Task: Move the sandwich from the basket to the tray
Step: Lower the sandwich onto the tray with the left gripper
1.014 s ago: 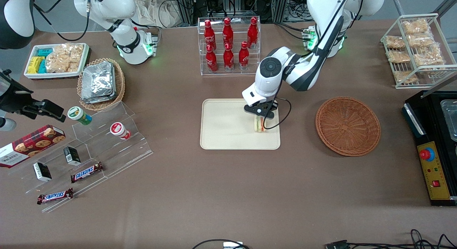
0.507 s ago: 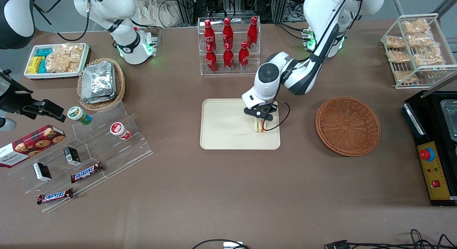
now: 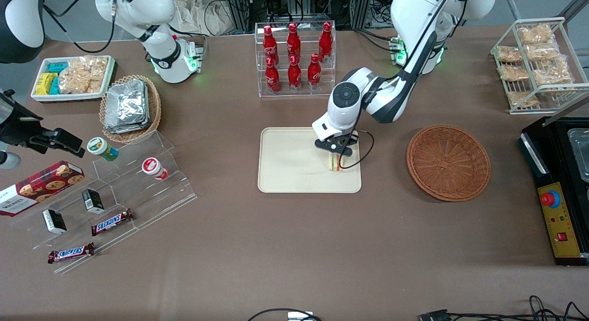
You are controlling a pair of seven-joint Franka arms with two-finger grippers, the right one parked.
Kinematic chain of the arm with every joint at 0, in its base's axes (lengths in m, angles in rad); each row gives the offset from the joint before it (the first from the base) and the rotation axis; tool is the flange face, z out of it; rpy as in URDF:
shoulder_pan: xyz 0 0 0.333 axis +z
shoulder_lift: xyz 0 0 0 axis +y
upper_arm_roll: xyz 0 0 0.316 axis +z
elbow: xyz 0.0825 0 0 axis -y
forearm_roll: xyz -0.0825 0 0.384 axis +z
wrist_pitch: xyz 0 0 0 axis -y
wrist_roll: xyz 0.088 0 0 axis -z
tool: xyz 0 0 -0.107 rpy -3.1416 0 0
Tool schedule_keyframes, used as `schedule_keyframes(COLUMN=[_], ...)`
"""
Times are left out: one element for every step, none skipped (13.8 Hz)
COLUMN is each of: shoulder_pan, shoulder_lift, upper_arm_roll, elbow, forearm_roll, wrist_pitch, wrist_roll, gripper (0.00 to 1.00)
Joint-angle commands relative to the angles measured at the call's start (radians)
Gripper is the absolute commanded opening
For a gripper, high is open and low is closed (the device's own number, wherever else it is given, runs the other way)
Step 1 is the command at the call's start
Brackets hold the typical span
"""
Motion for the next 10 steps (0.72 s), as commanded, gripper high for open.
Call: schedule_keyframes(shoulder_pan=[-0.018, -0.018, -0.018, -0.017, -0.017, -0.015, -0.009, -0.004, 0.0, 0.011], shoulder_lift=[0.011, 0.009, 0.003, -0.002, -0.009, -0.011, -0.009, -0.005, 0.0, 0.0], upper_arm_roll=[0.013, 0.013, 0.013, 0.013, 0.013, 0.013, 0.014, 0.016, 0.02, 0.021], elbow=[0.022, 0.027, 0.028, 0.031, 0.04, 0.071, 0.118, 0.173, 0.23, 0.269], forearm_roll=[0.016, 0.016, 0.016, 0.016, 0.016, 0.016, 0.014, 0.014, 0.011, 0.005], wrist_pitch=[0.001, -0.003, -0.009, -0.012, -0.029, -0.076, -0.145, -0.223, -0.295, -0.343], wrist_roll=[-0.026, -0.026, -0.038, -0.049, -0.061, -0.07, -0.072, -0.073, -0.075, -0.076], gripper=[0.55, 0.69, 0.8, 0.9, 0.97, 0.99, 1.0, 1.0, 1.0, 1.0])
